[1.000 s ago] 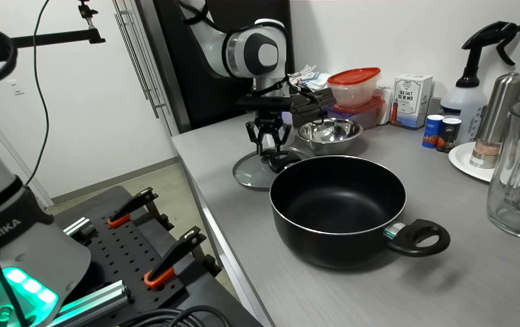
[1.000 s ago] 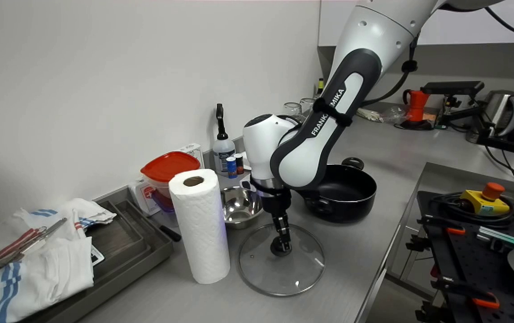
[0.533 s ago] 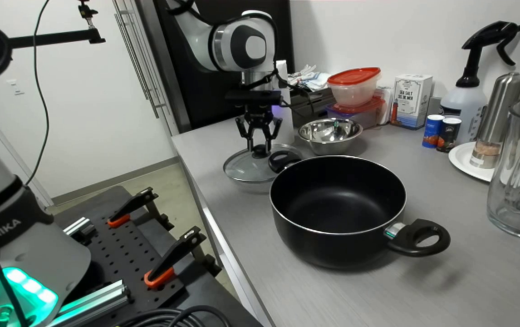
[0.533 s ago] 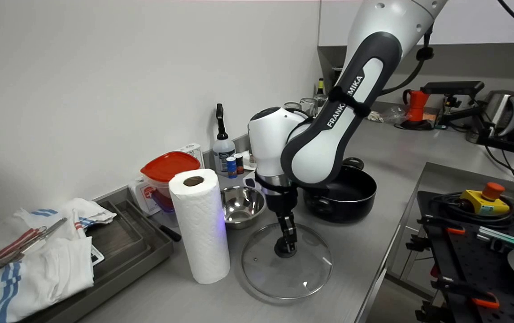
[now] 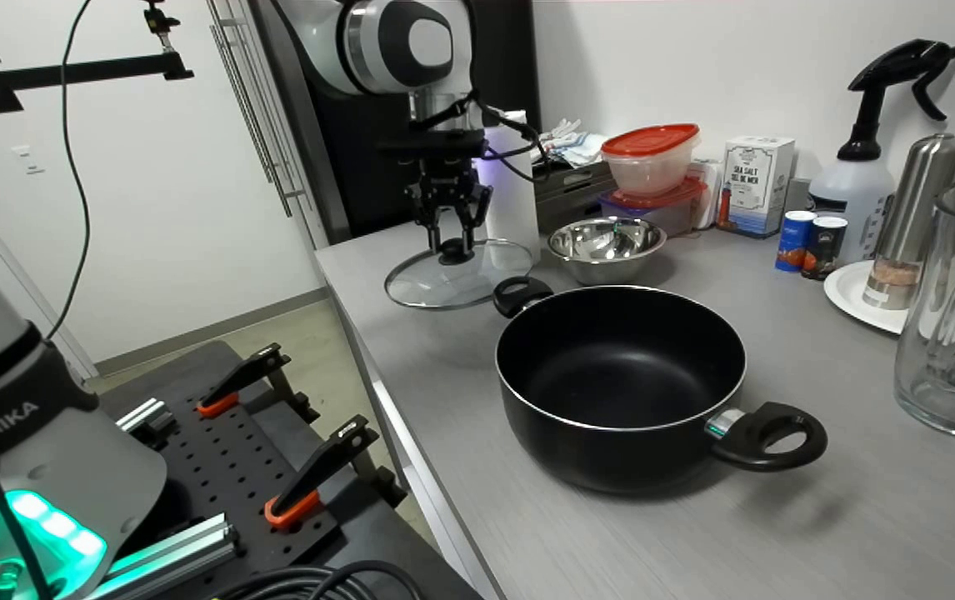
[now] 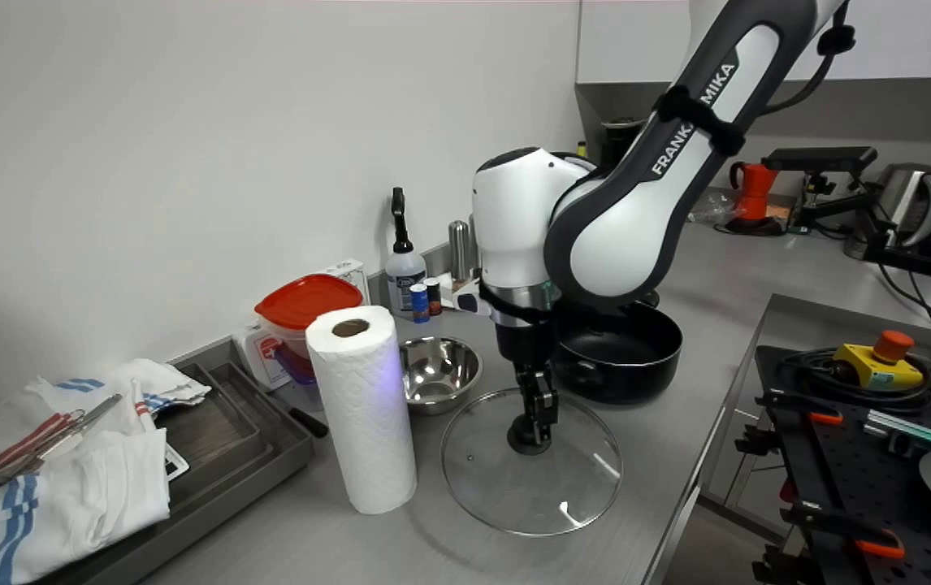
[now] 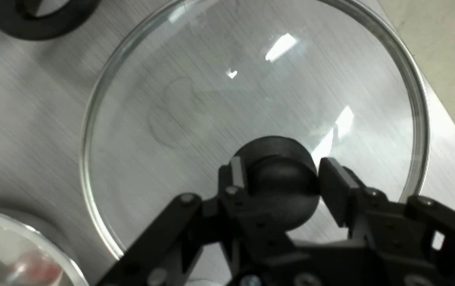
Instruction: Put the glass lid on the black pot.
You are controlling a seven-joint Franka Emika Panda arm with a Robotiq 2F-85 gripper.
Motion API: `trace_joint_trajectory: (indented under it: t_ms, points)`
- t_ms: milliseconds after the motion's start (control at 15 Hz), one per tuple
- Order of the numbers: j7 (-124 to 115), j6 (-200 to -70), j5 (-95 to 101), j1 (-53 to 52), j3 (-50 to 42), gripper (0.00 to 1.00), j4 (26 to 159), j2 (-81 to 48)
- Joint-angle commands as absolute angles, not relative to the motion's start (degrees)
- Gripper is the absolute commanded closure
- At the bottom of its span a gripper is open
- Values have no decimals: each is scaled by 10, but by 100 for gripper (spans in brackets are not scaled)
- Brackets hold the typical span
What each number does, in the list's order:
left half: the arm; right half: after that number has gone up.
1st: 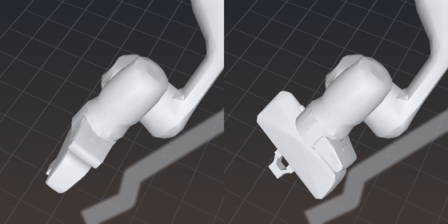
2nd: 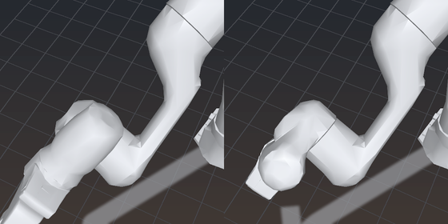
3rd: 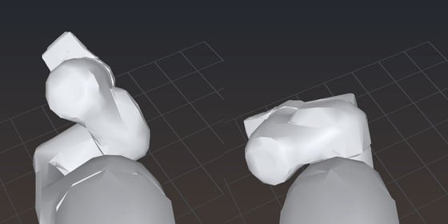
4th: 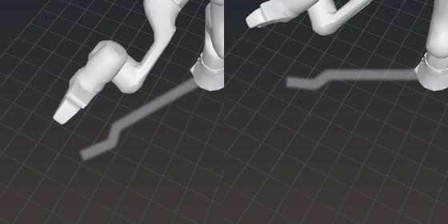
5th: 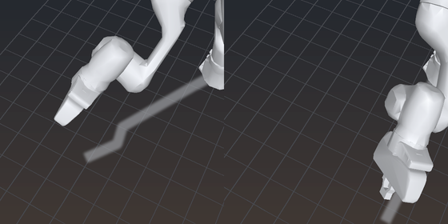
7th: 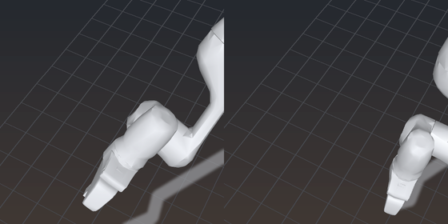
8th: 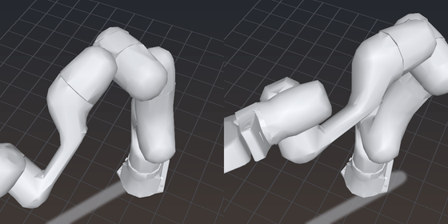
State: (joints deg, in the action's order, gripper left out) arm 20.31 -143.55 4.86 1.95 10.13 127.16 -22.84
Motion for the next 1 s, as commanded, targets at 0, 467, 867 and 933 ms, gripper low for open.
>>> trace_joint_trajectory:
  t_ms: [0, 467, 867, 933]
  points:
    - [199, -1427, 22, 11, 104, 77, 1321, -146]
    - [188, -1402, -9, 5, 88, 77, 1341, -79]
    - [182, -1383, -19, 15, 53, 77, 1346, -57]
    - [180, -1382, -20, 17, 47, 77, 1346, -56]
